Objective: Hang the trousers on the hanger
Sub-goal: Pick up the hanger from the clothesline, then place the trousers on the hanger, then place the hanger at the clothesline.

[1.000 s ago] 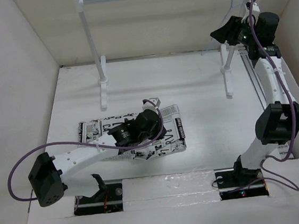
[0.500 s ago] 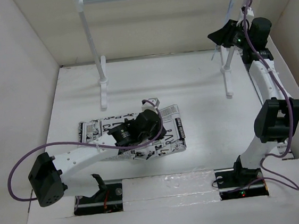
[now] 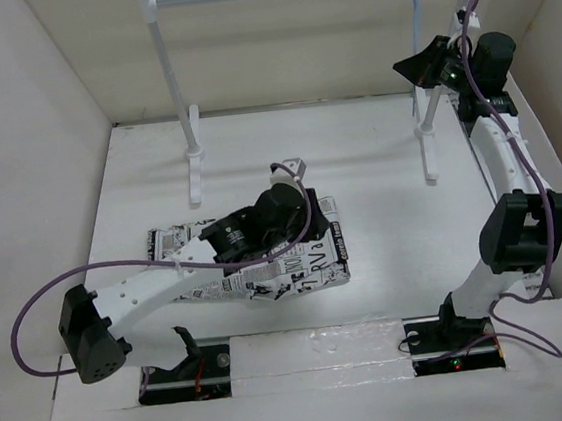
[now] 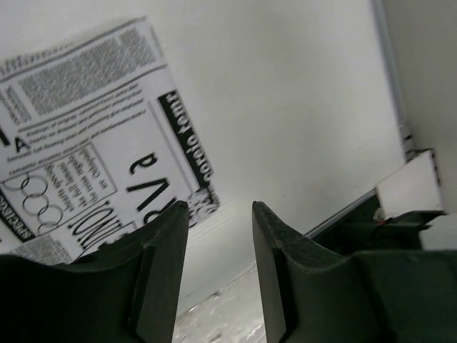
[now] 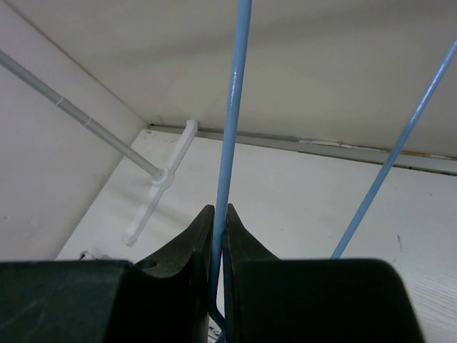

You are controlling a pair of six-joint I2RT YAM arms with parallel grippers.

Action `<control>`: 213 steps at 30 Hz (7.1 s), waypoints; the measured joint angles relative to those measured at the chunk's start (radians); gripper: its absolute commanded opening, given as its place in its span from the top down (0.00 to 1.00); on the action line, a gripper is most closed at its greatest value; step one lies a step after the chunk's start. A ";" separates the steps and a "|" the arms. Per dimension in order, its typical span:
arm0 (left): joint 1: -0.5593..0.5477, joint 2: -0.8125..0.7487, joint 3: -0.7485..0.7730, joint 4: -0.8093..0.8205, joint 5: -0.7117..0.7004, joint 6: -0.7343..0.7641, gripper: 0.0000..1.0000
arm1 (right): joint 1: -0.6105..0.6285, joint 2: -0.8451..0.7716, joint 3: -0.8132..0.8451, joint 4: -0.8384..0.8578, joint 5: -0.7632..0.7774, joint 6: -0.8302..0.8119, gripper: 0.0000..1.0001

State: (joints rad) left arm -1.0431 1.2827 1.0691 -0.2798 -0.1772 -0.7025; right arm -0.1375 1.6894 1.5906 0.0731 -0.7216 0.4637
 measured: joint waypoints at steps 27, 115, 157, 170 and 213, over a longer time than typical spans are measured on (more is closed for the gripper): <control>0.051 0.471 0.849 -0.011 -0.105 0.206 0.47 | 0.278 -0.563 -0.610 -0.331 0.088 -0.268 1.00; -0.004 0.418 -0.145 0.441 -0.354 -0.439 1.00 | 0.638 -0.201 -1.042 0.120 0.336 -0.063 1.00; 0.002 0.074 -0.290 0.290 -0.434 -0.197 1.00 | -0.018 -0.484 -1.145 -0.299 0.030 -0.412 1.00; -0.032 0.135 -0.203 0.257 -0.362 0.085 1.00 | -0.027 -0.415 -1.114 -0.268 0.040 -0.423 1.00; -0.049 0.109 0.515 -0.274 -0.297 0.022 1.00 | 0.885 -0.790 -0.729 -0.187 0.269 0.159 0.50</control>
State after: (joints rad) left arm -1.0924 1.3922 1.5845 -0.5541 -0.4740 -0.6804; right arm 0.7479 0.8993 0.8612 -0.1135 -0.4526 0.6224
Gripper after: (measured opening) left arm 0.010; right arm 0.650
